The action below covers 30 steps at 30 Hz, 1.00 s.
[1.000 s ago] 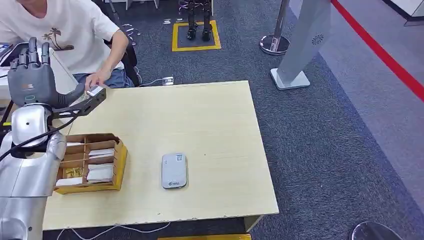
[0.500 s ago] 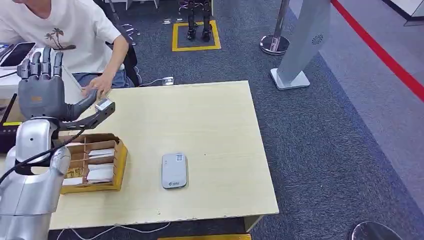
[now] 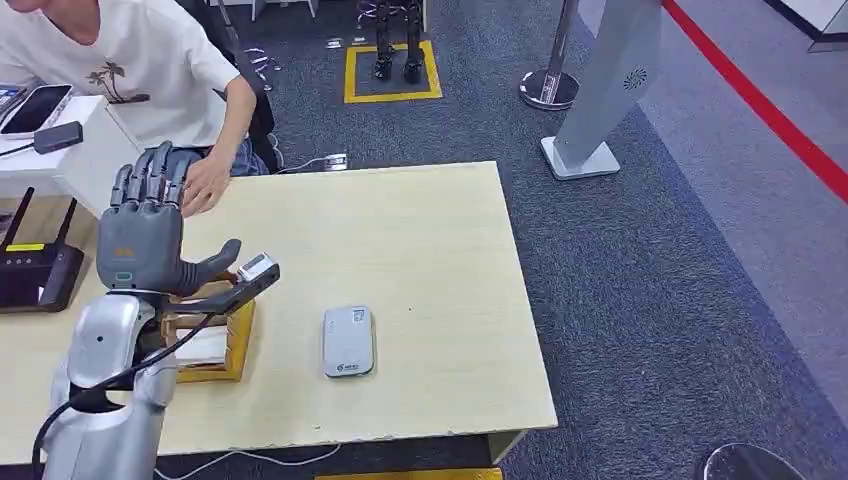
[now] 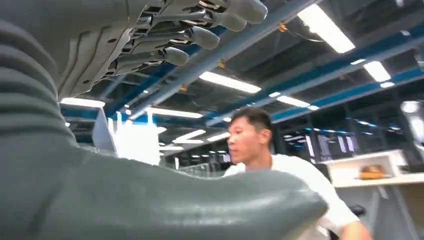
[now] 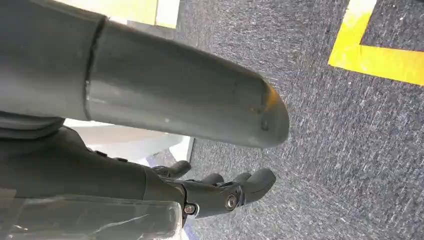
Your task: Pass the card to the sensor for recognition and then transmit it.
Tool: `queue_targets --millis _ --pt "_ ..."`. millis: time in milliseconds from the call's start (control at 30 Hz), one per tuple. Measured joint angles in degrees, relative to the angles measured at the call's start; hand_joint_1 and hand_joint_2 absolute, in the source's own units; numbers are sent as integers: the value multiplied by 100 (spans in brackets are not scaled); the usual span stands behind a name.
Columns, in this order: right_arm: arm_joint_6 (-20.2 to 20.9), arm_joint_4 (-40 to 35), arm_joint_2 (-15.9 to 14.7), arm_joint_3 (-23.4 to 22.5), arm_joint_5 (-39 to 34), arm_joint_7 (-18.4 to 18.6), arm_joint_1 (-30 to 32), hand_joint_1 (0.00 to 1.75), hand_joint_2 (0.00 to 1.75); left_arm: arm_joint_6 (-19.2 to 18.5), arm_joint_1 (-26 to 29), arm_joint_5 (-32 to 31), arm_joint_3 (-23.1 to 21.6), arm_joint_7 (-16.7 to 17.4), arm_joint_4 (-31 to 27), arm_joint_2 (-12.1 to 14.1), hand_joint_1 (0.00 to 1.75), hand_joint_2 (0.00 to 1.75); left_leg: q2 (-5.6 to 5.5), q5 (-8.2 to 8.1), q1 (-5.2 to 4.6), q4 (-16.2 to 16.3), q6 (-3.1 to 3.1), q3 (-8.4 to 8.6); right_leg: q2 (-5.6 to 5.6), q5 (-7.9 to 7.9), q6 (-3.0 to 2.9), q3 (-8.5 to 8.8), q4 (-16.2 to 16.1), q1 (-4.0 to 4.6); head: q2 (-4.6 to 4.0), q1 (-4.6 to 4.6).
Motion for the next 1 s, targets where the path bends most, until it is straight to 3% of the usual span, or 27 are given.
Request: queue_targets --millis 167,533,800,1000 --pt "-22 2 -2 -123 -88 46 3 0 0 -138 786 33 -4 -88 -375 32 0 175 3 -6 1 -1 8 -1 3 -6 3 -3 0 0 0 -2" --pt "-118 2 0 -378 -175 77 7 0 0 -402 2274 96 -282 79 -1229 629 0 175 3 -7 0 -4 8 -1 2 -9 2 -4 -1 0 0 -2" --pt "-118 2 0 -459 -166 77 6 0 0 -549 2975 138 -520 472 -1616 1042 0 175 1 -9 1 -4 7 -1 -1 -9 2 -4 -1 0 0 -2" --pt "-118 2 0 -503 -157 79 6 0 0 -687 3165 -25 -616 737 -1729 1195 0 175 1 -8 1 -4 7 -1 -1 -9 2 -2 -1 1 0 -2"
